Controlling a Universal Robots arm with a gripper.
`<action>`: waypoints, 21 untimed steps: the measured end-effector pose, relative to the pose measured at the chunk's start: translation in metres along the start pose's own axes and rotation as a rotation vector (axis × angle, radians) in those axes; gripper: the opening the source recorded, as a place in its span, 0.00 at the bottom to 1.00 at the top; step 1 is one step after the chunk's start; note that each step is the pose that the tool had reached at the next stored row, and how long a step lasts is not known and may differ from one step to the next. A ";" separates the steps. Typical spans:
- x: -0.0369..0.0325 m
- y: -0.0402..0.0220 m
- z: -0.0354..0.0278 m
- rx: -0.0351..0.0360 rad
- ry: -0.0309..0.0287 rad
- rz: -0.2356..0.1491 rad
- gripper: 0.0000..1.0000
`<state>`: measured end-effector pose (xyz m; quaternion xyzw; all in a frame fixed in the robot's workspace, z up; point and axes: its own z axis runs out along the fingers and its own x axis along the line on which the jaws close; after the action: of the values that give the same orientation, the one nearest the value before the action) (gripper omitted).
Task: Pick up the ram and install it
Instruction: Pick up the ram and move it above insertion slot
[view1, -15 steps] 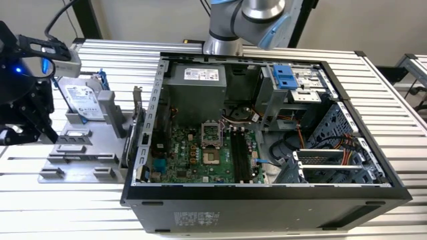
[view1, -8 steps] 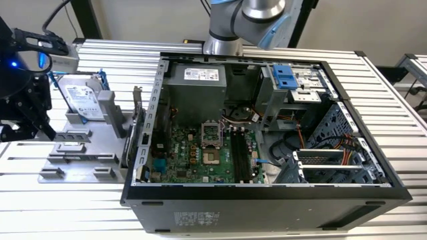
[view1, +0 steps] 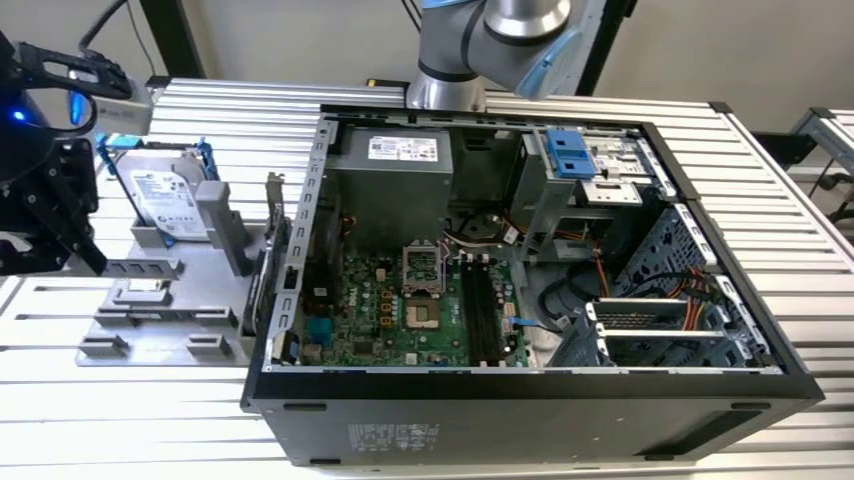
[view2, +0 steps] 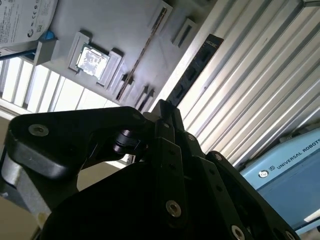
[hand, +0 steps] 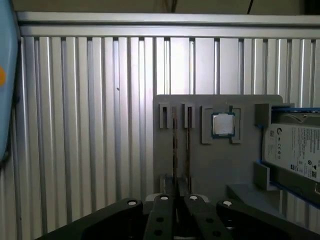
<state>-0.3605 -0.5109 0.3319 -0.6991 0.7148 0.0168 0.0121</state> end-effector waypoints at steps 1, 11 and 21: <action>-0.0001 0.0000 -0.0011 -0.0001 0.0001 0.000 0.00; -0.0007 0.0001 -0.0158 0.0000 0.0002 0.000 0.00; -0.0012 0.0002 -0.0286 -0.0001 0.0002 0.000 0.00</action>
<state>-0.3605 -0.5109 0.3606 -0.6991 0.7148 0.0168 0.0120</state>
